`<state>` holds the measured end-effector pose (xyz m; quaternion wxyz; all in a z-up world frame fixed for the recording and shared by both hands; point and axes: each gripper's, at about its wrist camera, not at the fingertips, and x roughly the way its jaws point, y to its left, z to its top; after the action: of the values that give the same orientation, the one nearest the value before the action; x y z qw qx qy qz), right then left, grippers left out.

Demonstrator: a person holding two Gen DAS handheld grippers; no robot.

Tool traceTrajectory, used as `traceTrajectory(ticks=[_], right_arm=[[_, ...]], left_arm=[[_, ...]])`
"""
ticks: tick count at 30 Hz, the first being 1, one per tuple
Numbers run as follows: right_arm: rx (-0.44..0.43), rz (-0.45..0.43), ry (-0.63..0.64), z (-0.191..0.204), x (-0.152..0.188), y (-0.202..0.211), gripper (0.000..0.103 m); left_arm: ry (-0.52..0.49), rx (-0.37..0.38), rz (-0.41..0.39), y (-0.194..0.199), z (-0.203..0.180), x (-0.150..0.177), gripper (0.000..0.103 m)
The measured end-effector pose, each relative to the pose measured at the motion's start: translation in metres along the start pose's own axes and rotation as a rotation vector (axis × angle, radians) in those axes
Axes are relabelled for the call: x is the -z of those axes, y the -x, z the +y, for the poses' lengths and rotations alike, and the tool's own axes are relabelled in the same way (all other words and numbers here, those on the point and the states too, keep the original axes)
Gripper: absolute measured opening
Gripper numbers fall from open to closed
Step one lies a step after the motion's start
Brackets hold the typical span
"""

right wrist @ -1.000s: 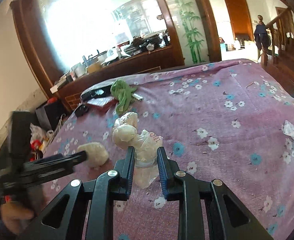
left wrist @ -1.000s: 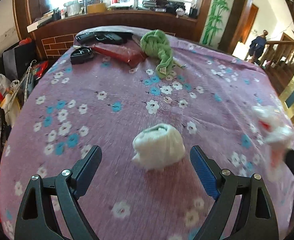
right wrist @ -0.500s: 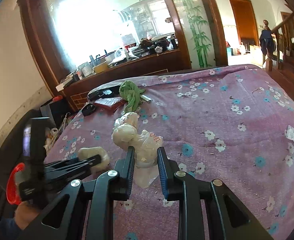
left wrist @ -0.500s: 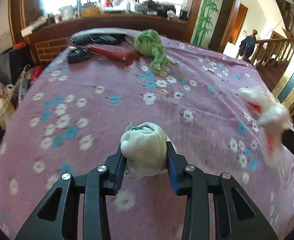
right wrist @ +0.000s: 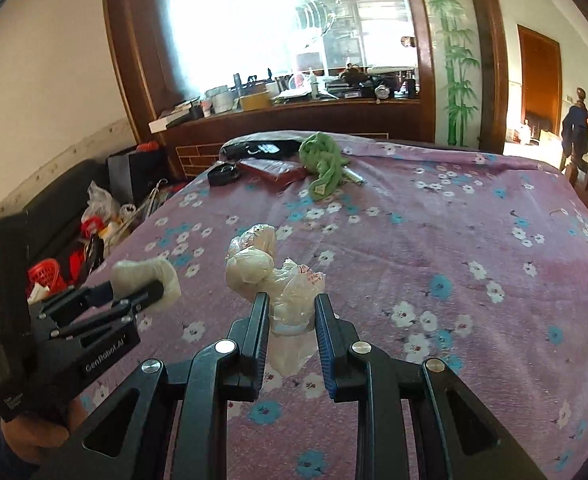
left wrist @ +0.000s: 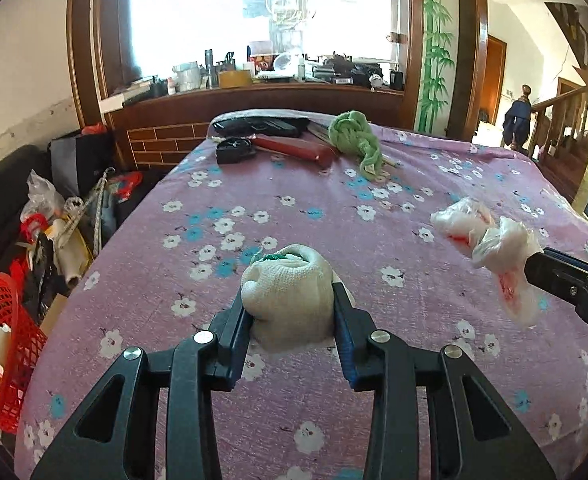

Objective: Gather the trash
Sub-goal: 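Lift the cotton wad and plastic bag off the bed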

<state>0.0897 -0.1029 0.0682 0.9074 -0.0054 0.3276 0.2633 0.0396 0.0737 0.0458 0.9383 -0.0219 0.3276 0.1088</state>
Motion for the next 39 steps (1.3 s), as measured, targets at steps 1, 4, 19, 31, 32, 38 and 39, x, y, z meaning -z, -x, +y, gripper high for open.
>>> traceTrajectory(ticks=[1, 4, 19, 31, 32, 38, 39], right_arm=[[-0.001, 0.002, 0.002, 0.0003, 0.0002, -0.0009, 0.025], [-0.003, 0.004, 0.004, 0.001, 0.0006, -0.0016, 0.025], [-0.003, 0.01, 0.008, 0.0029, 0.0022, -0.0026, 0.025], [-0.002, 0.005, 0.007, 0.0016, 0.0022, -0.0013, 0.025], [-0.002, 0.005, 0.007, 0.0016, 0.0022, -0.0013, 0.025], [0.0, 0.005, 0.006, 0.0009, 0.0017, -0.0007, 0.025], [0.001, 0.004, 0.006, 0.0007, 0.0016, -0.0004, 0.025]], left_arm=[[-0.004, -0.001, -0.004, -0.0001, -0.0005, -0.0003, 0.036], [-0.006, -0.003, -0.009, 0.0001, 0.0, 0.0009, 0.036], [-0.049, -0.033, -0.048, 0.0069, -0.0069, 0.003, 0.036], [-0.062, -0.052, -0.062, 0.0082, -0.0072, 0.0051, 0.036], [-0.062, -0.054, -0.063, 0.0084, -0.0068, 0.005, 0.036], [-0.064, -0.059, -0.066, 0.0092, -0.0062, 0.0051, 0.036], [-0.064, -0.059, -0.066, 0.0091, -0.006, 0.0051, 0.036]])
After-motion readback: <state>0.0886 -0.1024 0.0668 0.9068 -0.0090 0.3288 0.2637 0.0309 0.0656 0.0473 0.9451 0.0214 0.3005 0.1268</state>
